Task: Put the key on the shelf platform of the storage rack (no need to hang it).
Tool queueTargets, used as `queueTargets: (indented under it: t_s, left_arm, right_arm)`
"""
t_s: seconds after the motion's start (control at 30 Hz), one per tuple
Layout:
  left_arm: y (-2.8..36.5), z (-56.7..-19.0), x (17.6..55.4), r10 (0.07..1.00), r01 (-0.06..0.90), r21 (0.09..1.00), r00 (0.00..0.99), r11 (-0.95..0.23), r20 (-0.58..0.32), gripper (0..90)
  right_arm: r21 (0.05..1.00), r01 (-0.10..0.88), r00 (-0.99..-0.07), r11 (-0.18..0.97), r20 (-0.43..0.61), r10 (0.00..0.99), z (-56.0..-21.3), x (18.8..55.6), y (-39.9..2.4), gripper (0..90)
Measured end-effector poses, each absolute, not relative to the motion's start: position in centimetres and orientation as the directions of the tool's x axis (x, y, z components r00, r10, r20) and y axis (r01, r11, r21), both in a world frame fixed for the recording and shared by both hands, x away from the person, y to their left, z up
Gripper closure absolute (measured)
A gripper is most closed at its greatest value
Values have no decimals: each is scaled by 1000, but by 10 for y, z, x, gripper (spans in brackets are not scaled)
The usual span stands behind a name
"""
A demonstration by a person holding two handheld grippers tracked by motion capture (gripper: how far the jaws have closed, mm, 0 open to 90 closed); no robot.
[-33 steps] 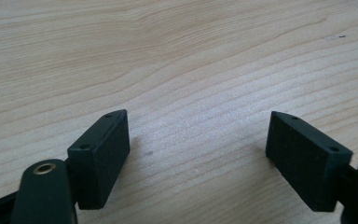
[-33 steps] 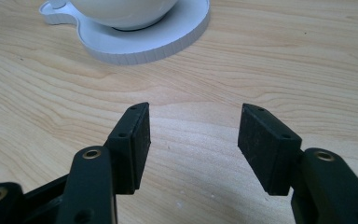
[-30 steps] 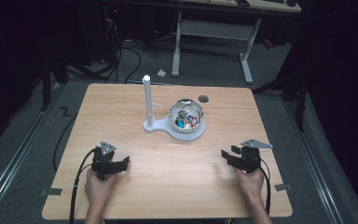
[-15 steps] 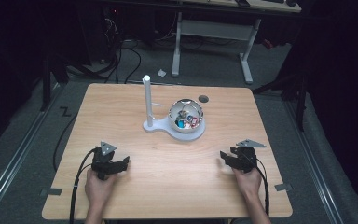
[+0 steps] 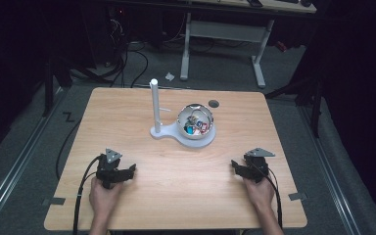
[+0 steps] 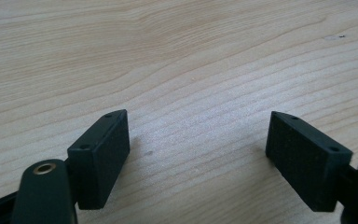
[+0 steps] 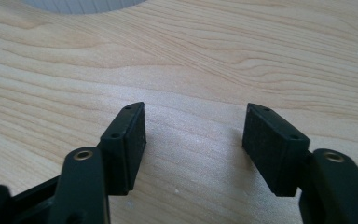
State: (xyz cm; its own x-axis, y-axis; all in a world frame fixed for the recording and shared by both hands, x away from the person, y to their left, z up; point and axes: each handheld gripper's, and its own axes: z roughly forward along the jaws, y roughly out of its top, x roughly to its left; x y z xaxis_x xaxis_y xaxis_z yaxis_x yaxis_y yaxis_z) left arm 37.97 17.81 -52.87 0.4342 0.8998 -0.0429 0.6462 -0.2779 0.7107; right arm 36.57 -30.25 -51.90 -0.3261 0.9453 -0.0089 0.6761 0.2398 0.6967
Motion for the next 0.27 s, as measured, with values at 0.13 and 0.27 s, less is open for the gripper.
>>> queueTargets:
  t_s: [0.13, 0.27]
  left_arm:
    - [178, -529, 380, 900, 646, 711, 434, -278, -43, 220]
    - [178, -529, 380, 900, 646, 711, 434, -277, -43, 220]
  right_arm:
    - [697, 675, -330, 243, -10, 944, -519, 366, -303, 389]
    - [697, 675, -330, 243, -10, 944, -519, 366, -303, 389]
